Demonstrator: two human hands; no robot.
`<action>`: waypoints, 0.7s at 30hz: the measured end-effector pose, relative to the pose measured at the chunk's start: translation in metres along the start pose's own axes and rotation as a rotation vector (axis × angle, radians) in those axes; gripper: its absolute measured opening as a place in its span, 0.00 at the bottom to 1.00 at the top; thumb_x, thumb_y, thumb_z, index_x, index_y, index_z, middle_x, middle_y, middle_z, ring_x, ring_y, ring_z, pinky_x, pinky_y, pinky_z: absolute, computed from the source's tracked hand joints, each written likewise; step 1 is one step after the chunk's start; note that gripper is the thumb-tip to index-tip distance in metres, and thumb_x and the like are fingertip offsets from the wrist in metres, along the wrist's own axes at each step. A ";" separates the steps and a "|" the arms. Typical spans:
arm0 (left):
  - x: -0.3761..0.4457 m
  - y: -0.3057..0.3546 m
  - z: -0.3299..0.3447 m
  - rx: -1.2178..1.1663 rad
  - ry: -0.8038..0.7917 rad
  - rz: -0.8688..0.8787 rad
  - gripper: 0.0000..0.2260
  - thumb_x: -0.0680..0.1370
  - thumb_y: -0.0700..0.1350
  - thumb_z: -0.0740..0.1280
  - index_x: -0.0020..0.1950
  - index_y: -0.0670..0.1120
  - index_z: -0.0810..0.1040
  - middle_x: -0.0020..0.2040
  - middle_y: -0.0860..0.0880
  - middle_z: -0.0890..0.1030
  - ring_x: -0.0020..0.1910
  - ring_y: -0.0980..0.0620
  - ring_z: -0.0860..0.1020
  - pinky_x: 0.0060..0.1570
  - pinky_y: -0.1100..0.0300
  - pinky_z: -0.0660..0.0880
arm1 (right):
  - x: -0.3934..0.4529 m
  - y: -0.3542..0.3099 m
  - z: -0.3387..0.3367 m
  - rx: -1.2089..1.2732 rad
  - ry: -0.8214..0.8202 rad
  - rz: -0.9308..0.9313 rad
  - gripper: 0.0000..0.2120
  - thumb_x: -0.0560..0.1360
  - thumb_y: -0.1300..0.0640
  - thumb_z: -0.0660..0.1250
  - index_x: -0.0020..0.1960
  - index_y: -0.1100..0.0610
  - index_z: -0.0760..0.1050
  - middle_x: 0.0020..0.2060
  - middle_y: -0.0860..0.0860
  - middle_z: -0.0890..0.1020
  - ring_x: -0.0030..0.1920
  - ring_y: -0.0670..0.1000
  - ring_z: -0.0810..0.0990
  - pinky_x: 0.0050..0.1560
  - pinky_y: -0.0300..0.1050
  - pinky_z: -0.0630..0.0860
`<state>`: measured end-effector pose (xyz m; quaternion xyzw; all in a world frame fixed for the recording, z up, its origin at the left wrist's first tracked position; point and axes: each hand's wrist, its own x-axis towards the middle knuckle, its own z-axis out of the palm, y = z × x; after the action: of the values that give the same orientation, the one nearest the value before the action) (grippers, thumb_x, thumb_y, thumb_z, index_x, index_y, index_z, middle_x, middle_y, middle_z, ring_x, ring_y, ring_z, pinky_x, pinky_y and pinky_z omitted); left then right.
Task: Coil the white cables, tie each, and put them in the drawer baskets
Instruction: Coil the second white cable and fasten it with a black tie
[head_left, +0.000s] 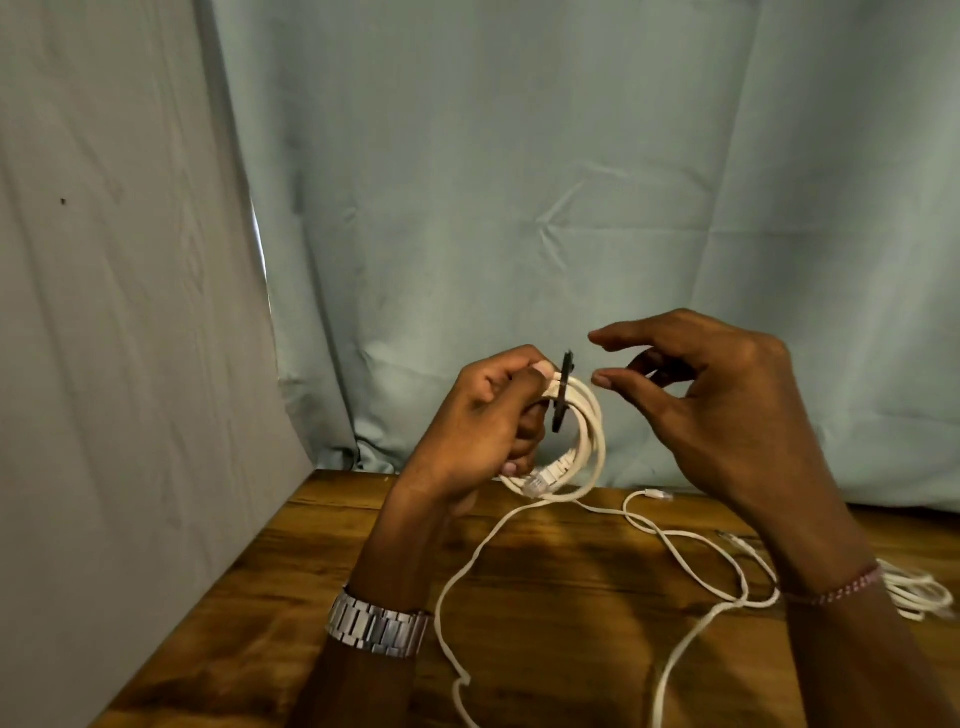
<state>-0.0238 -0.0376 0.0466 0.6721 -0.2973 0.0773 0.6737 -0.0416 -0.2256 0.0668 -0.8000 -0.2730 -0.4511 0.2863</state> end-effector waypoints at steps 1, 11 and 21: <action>0.000 0.001 0.000 -0.014 -0.022 -0.012 0.15 0.85 0.43 0.57 0.40 0.47 0.73 0.32 0.44 0.60 0.27 0.50 0.57 0.27 0.57 0.55 | 0.000 0.001 0.001 -0.004 -0.004 -0.020 0.15 0.72 0.53 0.74 0.58 0.51 0.83 0.50 0.47 0.84 0.41 0.34 0.79 0.44 0.22 0.75; -0.003 0.006 0.002 -0.111 -0.109 -0.050 0.20 0.86 0.42 0.55 0.36 0.51 0.75 0.29 0.50 0.62 0.25 0.52 0.55 0.26 0.57 0.53 | 0.000 0.011 0.010 -0.094 0.048 -0.140 0.08 0.76 0.54 0.72 0.52 0.53 0.86 0.48 0.49 0.86 0.45 0.48 0.84 0.43 0.44 0.81; -0.003 0.005 0.002 -0.095 -0.089 -0.056 0.15 0.85 0.43 0.56 0.40 0.47 0.74 0.29 0.49 0.61 0.25 0.53 0.56 0.26 0.57 0.53 | -0.001 0.023 0.019 -0.178 0.039 0.078 0.12 0.73 0.52 0.75 0.56 0.52 0.86 0.50 0.52 0.86 0.40 0.47 0.82 0.39 0.41 0.79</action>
<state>-0.0293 -0.0383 0.0488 0.6501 -0.3114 0.0145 0.6930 -0.0154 -0.2278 0.0529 -0.8235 -0.1948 -0.4773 0.2368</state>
